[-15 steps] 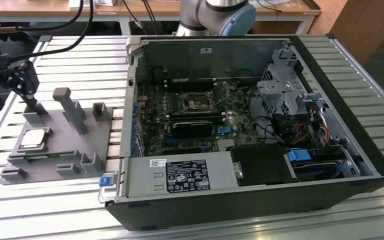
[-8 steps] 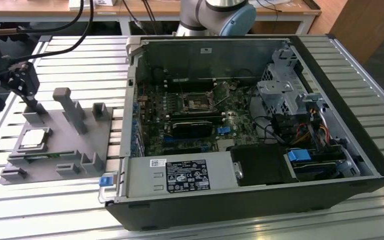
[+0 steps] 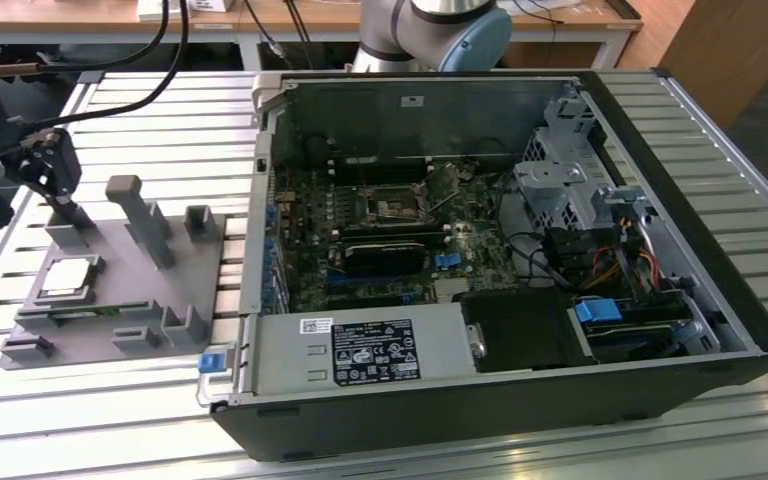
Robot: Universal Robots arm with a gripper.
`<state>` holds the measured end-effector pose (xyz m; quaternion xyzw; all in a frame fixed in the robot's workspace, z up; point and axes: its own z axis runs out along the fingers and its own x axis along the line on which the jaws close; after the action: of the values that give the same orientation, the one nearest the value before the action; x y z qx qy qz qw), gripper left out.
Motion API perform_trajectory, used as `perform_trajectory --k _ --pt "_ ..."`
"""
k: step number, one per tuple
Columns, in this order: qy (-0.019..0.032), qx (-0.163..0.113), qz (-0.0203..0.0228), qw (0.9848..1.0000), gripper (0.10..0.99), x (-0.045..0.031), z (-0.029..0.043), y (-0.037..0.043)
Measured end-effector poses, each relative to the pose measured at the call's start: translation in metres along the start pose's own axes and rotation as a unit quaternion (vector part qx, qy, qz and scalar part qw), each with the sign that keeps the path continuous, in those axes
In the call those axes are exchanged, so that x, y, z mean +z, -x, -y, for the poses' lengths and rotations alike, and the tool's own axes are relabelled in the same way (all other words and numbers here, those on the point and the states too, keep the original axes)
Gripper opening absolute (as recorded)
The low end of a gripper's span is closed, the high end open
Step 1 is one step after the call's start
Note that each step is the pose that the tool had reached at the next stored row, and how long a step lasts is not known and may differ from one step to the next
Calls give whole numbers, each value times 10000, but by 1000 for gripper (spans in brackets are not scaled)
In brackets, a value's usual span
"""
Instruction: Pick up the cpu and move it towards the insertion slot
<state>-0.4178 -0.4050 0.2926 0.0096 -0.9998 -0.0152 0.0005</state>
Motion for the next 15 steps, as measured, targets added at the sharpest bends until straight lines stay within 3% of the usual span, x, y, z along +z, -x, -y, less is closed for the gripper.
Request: perform_trajectory --k 15 --pt "1 0 1 10000 647 69 15 -31"
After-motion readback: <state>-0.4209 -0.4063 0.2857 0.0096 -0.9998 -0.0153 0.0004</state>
